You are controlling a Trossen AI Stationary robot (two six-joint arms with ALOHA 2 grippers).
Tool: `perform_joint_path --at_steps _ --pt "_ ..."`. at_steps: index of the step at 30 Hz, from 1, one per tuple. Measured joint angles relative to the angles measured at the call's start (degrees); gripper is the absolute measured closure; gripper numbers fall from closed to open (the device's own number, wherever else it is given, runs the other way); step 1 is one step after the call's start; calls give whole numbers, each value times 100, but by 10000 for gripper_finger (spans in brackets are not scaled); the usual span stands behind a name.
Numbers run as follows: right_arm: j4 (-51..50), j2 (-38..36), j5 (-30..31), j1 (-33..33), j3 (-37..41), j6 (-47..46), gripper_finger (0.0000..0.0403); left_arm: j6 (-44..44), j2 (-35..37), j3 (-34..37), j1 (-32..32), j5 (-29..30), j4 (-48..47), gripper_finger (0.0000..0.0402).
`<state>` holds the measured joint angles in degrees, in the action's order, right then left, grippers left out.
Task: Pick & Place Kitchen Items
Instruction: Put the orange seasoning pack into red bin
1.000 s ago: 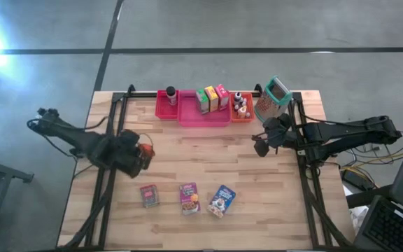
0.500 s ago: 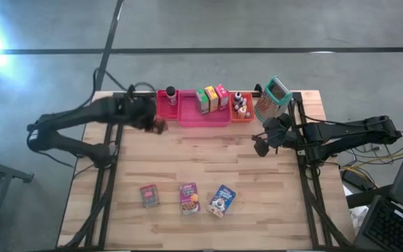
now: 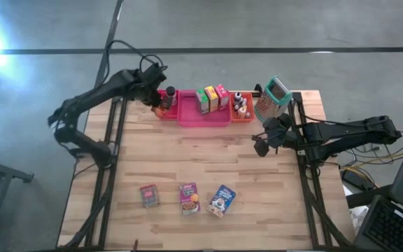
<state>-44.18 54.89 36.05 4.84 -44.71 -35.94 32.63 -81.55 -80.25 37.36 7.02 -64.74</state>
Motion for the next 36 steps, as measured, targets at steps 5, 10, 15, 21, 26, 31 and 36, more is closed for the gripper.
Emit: perform_joint_path --at_steps 5,10,15,21,26,31,36 --pt "0 0 0 0 0 0 39 -89 -767 -721 343 -132 -463 401" --pt "0 0 0 0 0 -1 39 -223 -1428 -1250 624 -134 -657 401" --pt "0 0 0 0 0 -2 39 -335 -1891 -1496 862 -178 -683 401" --pt "0 0 0 0 0 -2 39 -465 -2296 -1522 1164 -176 -681 401" --pt "0 0 0 0 0 -2 39 -586 -2526 -1521 1291 -177 -529 400" --pt "1 0 0 0 0 -1 39 -619 -2638 -1516 1343 -183 -237 400" --pt "0 0 0 0 0 -1 39 -586 -2805 -1514 1347 -183 -47 401"
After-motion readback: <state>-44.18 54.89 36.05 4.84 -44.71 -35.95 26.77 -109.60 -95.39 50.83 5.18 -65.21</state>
